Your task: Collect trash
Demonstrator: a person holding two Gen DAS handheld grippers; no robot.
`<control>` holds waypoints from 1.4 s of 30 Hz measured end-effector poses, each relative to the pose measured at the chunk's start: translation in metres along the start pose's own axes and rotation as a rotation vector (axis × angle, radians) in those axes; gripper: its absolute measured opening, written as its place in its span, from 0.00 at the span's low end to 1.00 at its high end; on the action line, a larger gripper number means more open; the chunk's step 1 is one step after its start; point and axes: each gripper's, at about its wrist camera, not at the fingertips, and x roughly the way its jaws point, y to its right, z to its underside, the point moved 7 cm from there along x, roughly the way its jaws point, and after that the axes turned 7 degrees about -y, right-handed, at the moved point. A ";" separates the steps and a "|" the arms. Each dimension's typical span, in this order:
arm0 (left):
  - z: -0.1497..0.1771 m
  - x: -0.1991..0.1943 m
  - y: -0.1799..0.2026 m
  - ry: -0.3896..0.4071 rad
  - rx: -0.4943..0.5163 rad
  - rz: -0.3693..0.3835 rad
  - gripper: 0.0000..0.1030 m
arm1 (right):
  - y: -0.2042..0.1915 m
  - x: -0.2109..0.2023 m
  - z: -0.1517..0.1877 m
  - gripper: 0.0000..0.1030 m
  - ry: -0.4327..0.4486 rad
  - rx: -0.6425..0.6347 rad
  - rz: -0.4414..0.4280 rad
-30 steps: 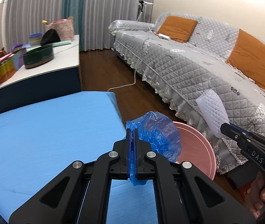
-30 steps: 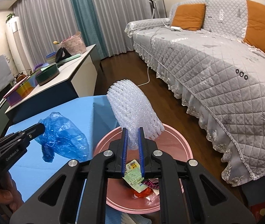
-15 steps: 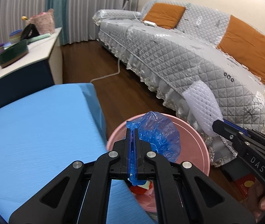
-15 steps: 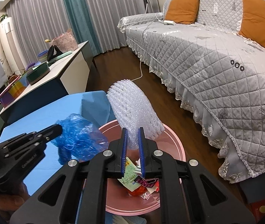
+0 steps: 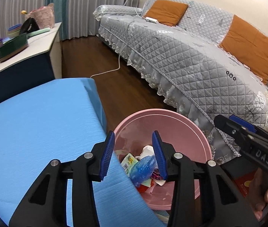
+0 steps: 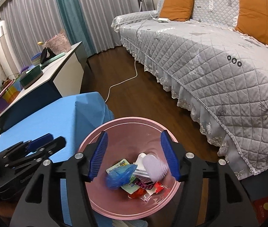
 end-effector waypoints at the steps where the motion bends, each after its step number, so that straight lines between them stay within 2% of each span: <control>1: 0.000 -0.004 -0.003 0.005 -0.004 -0.002 0.40 | 0.000 -0.001 -0.001 0.57 0.002 0.005 0.002; 7: 0.002 -0.040 -0.024 0.053 -0.028 -0.025 0.49 | -0.011 -0.010 -0.002 0.65 0.033 -0.010 0.006; 11: 0.008 -0.073 -0.040 0.094 -0.046 -0.038 0.56 | -0.020 -0.017 0.000 0.74 0.047 -0.030 0.007; 14: 0.012 -0.095 -0.054 0.121 -0.065 -0.052 0.65 | -0.037 -0.029 0.003 0.83 0.066 -0.056 0.012; 21: 0.027 -0.147 -0.094 0.179 -0.136 -0.103 0.82 | -0.088 -0.067 0.009 0.95 0.130 -0.134 -0.013; 27: 0.060 -0.185 -0.125 0.213 -0.197 -0.192 0.85 | -0.122 -0.097 0.029 0.95 0.160 -0.132 -0.038; 32: 0.101 -0.215 -0.147 0.241 -0.258 -0.264 0.85 | -0.148 -0.120 0.064 0.95 0.159 -0.168 -0.039; 39: 0.153 -0.248 -0.148 0.266 -0.278 -0.342 0.85 | -0.165 -0.148 0.111 0.95 0.181 -0.206 -0.016; 42: 0.177 -0.253 -0.145 0.252 -0.294 -0.352 0.85 | -0.169 -0.159 0.133 0.95 0.203 -0.222 0.003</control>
